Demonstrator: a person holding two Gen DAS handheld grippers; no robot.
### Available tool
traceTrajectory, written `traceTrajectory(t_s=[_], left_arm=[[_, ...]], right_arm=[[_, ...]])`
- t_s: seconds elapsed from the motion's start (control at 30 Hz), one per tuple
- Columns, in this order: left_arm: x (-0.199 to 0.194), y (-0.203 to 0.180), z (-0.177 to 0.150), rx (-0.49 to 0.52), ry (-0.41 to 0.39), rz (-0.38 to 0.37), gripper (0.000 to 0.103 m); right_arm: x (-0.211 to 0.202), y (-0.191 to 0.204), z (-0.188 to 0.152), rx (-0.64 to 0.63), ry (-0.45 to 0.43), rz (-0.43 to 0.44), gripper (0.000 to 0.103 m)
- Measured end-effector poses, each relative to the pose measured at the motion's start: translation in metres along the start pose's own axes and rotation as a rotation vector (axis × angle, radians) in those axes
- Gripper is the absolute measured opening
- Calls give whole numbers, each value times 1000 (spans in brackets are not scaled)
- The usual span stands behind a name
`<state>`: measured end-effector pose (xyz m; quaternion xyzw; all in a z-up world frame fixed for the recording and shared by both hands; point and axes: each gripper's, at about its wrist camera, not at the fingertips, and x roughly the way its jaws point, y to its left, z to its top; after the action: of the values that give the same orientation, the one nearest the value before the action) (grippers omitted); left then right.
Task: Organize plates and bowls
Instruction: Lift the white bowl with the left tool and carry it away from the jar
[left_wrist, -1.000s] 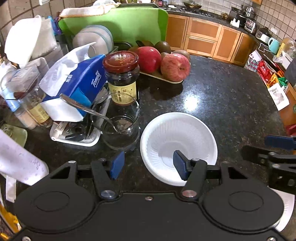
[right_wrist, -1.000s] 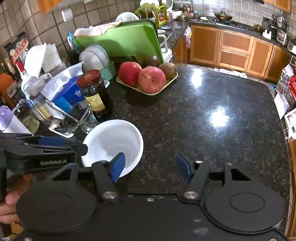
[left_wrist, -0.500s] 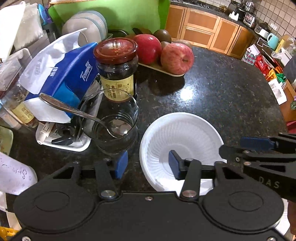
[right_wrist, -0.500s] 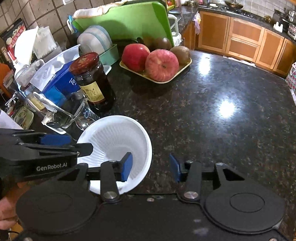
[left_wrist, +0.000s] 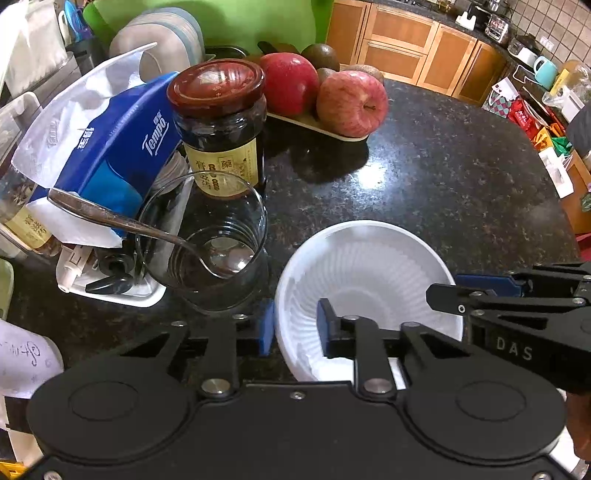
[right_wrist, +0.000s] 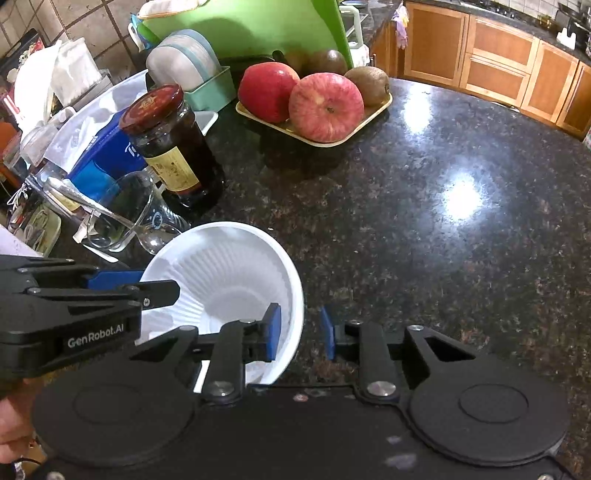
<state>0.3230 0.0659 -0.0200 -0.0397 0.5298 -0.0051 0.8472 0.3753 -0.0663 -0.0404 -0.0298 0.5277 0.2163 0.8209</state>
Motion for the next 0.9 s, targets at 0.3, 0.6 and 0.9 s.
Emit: traceTrajectory(t_s=[0.3, 0.6, 0.9], left_arm=[[5, -1, 0, 10, 13, -11, 16], [-9, -9, 0, 39, -19, -28, 16], [-25, -17, -3, 63, -45, -29, 16]], right_arm=[[-7, -1, -5, 11, -10, -6, 15], [-26, -1, -13, 21, -42, -30, 15], [-46, 1, -22, 27, -71, -45, 15]])
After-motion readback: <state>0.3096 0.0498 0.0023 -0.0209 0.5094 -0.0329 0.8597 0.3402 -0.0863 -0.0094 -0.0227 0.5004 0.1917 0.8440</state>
